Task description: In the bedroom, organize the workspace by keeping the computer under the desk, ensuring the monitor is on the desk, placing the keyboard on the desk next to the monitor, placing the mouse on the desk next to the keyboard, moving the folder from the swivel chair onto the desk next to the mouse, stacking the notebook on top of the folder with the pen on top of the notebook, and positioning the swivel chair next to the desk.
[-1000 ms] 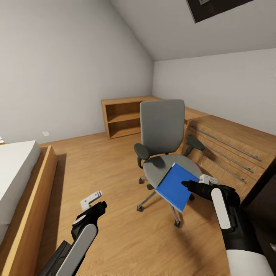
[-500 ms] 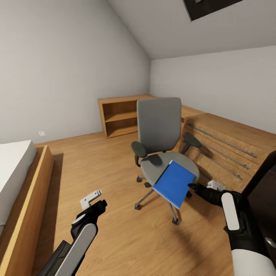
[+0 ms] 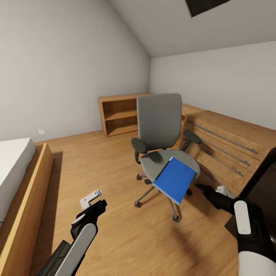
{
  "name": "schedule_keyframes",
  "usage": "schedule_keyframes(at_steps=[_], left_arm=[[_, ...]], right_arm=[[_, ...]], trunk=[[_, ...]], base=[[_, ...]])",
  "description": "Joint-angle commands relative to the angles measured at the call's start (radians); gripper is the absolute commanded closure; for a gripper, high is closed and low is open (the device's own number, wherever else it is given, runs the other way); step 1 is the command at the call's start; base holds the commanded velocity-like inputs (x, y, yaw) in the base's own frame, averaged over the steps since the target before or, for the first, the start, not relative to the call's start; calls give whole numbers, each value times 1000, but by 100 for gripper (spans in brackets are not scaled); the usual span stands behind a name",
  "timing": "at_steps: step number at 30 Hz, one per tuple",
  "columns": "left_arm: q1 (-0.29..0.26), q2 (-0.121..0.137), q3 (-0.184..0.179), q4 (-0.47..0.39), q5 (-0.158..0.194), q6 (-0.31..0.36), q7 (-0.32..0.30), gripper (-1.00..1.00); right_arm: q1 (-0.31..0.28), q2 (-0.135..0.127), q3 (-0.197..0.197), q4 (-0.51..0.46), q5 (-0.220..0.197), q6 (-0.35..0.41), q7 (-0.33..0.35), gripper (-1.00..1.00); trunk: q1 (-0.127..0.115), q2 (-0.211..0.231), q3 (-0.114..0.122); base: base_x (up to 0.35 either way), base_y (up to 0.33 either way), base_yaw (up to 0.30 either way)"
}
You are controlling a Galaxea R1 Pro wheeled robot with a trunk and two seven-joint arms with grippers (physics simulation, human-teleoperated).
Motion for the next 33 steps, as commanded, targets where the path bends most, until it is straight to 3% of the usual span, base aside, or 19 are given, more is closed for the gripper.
schedule_keyframes(at_steps=[1,7,12,13,14,15,18,24,33], left_arm=[[-1,1,-2,-1,3,6,7,-100],[-1,1,-2,-1,3,7,7,-100],[-1,1,-2,-1,3,8,8,-100],[-1,1,-2,-1,3,8,8,-100],[-1,1,-1,-1,3,8,8,-100],[-1,1,-1,-1,3,8,8,-100],[-1,1,-1,-1,3,8,8,-100],[-1,1,-1,-1,3,8,8,-100],[-1,1,-3,-1,3,8,8,-100]], right_arm=[[-1,0,-13,3,8,5,14,-100],[-1,0,-59,14,6,3,42,-100],[-1,1,-65,15,5,-19,47,-100],[-1,1,-65,15,5,-32,48,-100],[-1,2,-67,17,-2,-130,66,-100],[-1,1,-68,27,-13,-166,77,-100],[-1,-2,-72,75,-59,-213,100,-100],[-1,-3,-74,104,-105,-233,129,-100],[-1,-5,-76,110,-116,-236,137,-100]], trunk=[[4,-8,-4],[27,-50,-23],[46,-85,-39],[50,-92,-42],[54,-99,-45],[57,-106,-48],[69,-127,-57],[92,-169,-76],[126,-232,-104]], base=[[0,0,0],[0,0,0],[0,0,0],[0,0,0],[0,0,0],[0,0,0],[0,0,0],[0,0,0],[0,0,0]])
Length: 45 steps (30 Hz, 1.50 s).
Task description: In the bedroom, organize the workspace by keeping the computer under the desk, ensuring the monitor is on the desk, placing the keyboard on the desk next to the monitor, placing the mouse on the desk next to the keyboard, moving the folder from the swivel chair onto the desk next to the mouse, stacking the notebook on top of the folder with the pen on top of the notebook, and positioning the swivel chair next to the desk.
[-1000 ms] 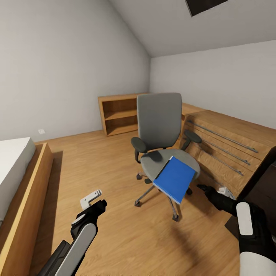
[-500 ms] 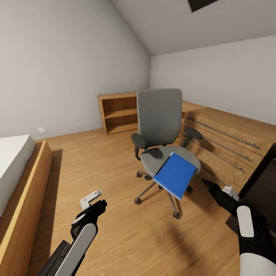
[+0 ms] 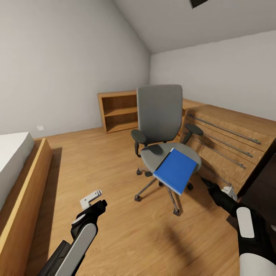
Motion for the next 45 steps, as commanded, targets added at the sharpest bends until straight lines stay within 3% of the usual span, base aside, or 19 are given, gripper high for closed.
schedule_keyframes(at_steps=[1,15,32,38,45], left_arm=[[-1,1,-2,-1,3,6,7,-100],[-1,1,-2,-1,3,6,7,-100],[-1,1,-3,-1,4,7,7,-100],[-1,1,-3,0,6,8,6,-100],[-1,1,-3,0,6,8,6,-100]], right_arm=[[-1,0,-3,0,1,6,5,-100],[-1,1,-3,5,2,3,7,-100],[-1,5,-1,7,-1,5,36,-100],[-1,5,-1,10,0,9,117,-100],[-1,2,-1,42,-5,11,158,-100]], trunk=[[4,-8,-4],[57,-106,-48],[65,-110,-114],[65,-110,-114],[65,-110,-114]], base=[[0,0,0],[0,0,0],[0,0,0],[0,0,0],[0,0,0]])
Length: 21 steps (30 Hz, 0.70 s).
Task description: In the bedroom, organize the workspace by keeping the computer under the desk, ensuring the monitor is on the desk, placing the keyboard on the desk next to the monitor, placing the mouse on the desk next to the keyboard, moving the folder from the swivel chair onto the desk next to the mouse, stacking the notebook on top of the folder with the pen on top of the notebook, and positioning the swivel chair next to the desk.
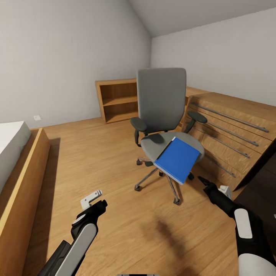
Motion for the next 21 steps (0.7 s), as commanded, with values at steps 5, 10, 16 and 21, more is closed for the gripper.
schedule_keyframes(at_steps=[5,10,16,21], left_arm=[[-1,1,-2,-1,3,6,7,-100],[-1,1,-2,-1,3,6,7,-100],[-1,0,-2,-1,3,6,8,-100],[-1,-1,-6,-1,3,6,8,-100]], right_arm=[[-1,-1,-3,8,-31,16,17,-100],[-1,-5,-3,10,-44,52,44,-100],[-1,-18,-2,13,-50,88,91,-100],[0,-28,-2,13,-50,97,129,-100]], trunk=[[0,0,-1],[0,0,-1],[0,0,-1],[0,0,-1]], base=[[0,0,0],[0,0,0],[0,0,0],[0,0,0]])
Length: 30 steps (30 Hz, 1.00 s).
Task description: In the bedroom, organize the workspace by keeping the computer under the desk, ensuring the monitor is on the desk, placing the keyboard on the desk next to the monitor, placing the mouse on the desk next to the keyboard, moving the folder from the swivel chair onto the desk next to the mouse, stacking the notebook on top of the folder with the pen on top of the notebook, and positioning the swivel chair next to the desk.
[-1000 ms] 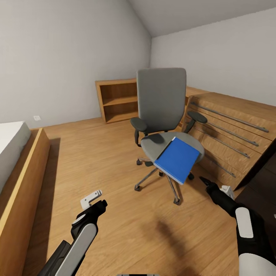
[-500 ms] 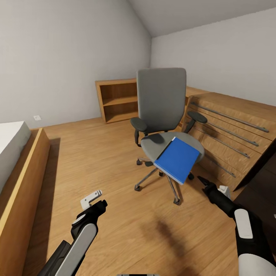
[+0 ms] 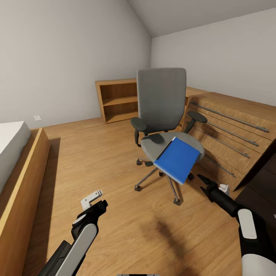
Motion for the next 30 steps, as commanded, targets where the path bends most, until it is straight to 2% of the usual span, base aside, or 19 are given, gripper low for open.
schedule_keyframes(at_steps=[1,3,4,9,14,22,30], left_arm=[[-1,1,-2,-1,3,6,7,-100],[-1,1,-2,-1,3,6,7,-100],[-1,1,-3,-1,3,6,7,-100],[-1,0,-3,-1,3,6,7,-100],[-1,-1,-4,-1,3,6,7,-100],[-1,1,-35,-1,0,5,7,-100],[-1,1,-38,-1,0,5,7,-100]], right_arm=[[0,-2,-2,0,0,7,7,-100],[2,-5,-2,0,0,9,16,-100],[6,-12,-2,0,0,16,46,-100],[8,-28,-2,0,0,22,91,-100],[8,-33,-2,0,0,23,98,-100],[8,-34,-1,0,0,23,104,-100],[10,-34,1,0,1,24,123,-100]], trunk=[[0,0,-1],[0,0,-1],[0,-1,-5],[3,-2,-24],[5,-3,-43],[8,-5,-74],[12,-7,-105]], base=[[0,0,0],[0,0,0],[0,0,0],[0,0,0],[0,0,0],[0,0,0],[0,0,0]])
